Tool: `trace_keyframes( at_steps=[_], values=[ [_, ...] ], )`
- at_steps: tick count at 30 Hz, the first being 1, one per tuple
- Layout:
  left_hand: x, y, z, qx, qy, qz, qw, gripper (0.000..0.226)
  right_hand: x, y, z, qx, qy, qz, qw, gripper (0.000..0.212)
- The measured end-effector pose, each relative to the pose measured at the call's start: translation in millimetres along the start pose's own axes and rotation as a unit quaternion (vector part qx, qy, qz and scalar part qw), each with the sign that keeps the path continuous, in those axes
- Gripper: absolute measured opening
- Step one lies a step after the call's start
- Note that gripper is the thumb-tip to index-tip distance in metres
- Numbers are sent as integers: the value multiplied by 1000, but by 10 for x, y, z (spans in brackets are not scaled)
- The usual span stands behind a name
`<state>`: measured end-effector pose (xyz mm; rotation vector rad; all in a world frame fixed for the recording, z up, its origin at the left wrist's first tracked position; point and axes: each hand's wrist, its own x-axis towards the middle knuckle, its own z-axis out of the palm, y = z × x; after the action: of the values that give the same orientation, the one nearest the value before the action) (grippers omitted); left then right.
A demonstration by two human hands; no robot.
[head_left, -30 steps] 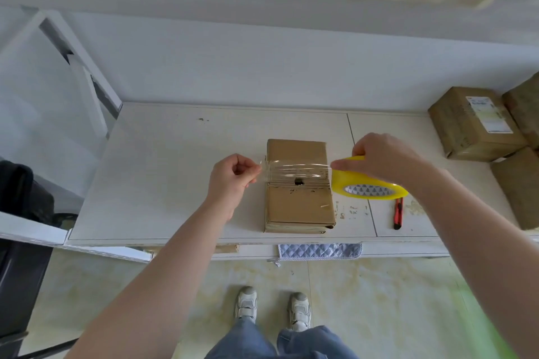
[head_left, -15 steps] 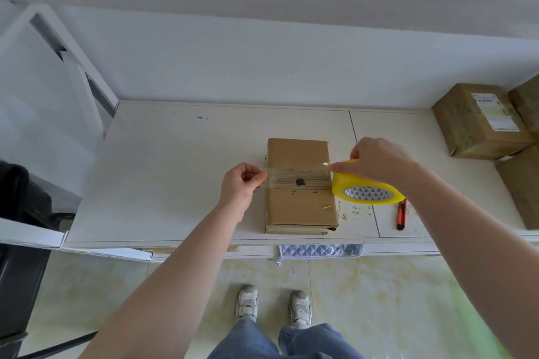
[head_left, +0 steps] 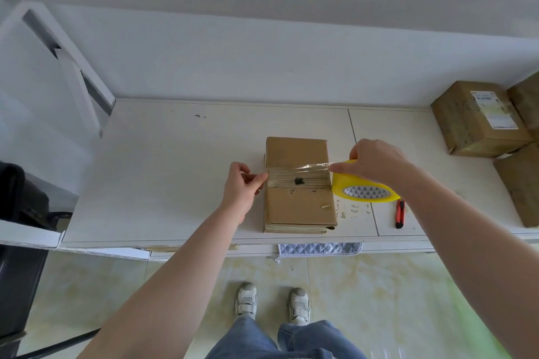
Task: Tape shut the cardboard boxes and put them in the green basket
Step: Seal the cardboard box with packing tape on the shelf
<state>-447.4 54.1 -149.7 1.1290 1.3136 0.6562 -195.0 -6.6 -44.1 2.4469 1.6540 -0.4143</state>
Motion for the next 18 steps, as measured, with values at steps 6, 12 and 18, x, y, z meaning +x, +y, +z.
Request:
trace_keyframes(
  at_steps=[6, 12, 18],
  values=[
    [-43, -25, 24, 159, -5, 126, 979, 19, 20, 9, 13, 0, -5, 5, 1000, 58],
    [-92, -58, 28, 330, 39, 232, 914, 20, 31, 19, 45, -4, -1, 7, 1000, 58],
    [-148, 23, 62, 499, 119, 280, 812, 42, 18, 28, 57, -2, -1, 10, 1000, 57]
  ],
)
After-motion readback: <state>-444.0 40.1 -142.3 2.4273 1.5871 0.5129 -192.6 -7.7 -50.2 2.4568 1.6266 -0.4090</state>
